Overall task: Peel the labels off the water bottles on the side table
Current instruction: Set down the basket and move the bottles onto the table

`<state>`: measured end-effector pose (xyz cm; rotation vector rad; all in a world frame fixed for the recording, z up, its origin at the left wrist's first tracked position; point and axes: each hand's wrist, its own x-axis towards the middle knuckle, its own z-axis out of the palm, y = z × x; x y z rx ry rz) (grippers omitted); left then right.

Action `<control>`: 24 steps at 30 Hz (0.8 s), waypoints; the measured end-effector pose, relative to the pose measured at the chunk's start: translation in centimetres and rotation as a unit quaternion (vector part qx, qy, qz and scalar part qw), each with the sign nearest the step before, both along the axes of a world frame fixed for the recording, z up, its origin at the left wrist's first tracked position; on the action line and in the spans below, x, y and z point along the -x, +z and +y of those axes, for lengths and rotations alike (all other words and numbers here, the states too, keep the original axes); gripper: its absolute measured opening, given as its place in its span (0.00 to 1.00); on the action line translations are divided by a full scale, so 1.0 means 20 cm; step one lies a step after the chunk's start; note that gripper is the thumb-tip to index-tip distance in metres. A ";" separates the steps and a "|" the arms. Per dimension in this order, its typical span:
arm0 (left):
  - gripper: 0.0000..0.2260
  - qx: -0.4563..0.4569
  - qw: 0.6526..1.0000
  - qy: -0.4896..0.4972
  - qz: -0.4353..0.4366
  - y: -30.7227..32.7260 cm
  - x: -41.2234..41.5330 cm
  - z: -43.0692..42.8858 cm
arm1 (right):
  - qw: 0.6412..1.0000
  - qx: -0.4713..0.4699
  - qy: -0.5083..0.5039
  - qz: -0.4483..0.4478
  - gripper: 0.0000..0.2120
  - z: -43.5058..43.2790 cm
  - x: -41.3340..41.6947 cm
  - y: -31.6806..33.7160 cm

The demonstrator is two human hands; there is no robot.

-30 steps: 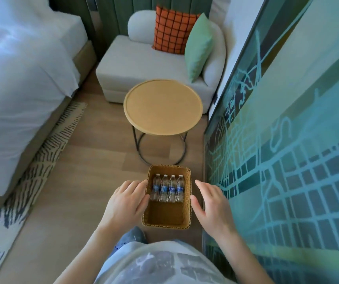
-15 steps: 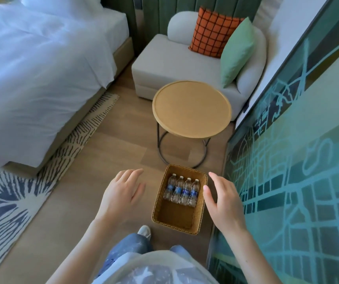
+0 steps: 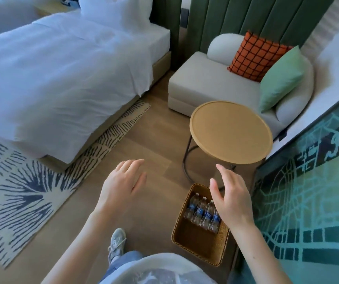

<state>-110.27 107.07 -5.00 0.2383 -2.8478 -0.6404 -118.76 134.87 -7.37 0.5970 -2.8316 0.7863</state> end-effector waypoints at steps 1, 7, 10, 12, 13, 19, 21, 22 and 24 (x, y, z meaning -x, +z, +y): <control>0.21 0.001 1.000 -0.004 -0.008 -0.02 0.00 -0.09 | 1.000 -0.001 0.001 0.000 0.22 -0.09 0.01 -0.01; 0.22 0.021 0.999 -0.024 -0.035 -0.07 0.04 -0.76 | 1.000 -0.008 -0.029 0.001 0.19 -0.69 0.03 -0.10; 0.22 0.028 0.998 -0.044 -0.031 -0.01 0.14 -1.06 | 0.999 -0.006 -0.048 -0.004 0.20 -0.97 0.08 -0.06; 0.22 0.025 0.998 -0.045 -0.021 0.04 0.23 -1.23 | 0.998 -0.004 -0.055 0.003 0.19 -1.13 0.13 -0.02; 0.22 0.024 0.999 -0.042 -0.017 0.06 0.28 -1.29 | 0.998 -0.005 -0.057 0.006 0.19 -1.19 0.16 -0.01; 0.22 0.017 0.998 -0.064 -0.011 0.11 0.63 -1.50 | 0.997 -0.017 -0.076 0.011 0.22 -1.44 0.38 0.04; 0.23 0.010 0.997 -0.075 -0.016 0.09 0.75 -1.52 | 0.996 -0.018 -0.083 0.014 0.23 -1.48 0.48 0.03; 0.23 0.007 0.996 -0.083 -0.023 0.06 0.80 -1.53 | 0.996 -0.019 -0.084 0.015 0.22 -1.50 0.53 0.02; 0.24 0.008 0.994 -0.100 -0.040 0.01 0.93 -1.54 | 0.996 -0.022 -0.087 0.013 0.22 -1.53 0.66 -0.01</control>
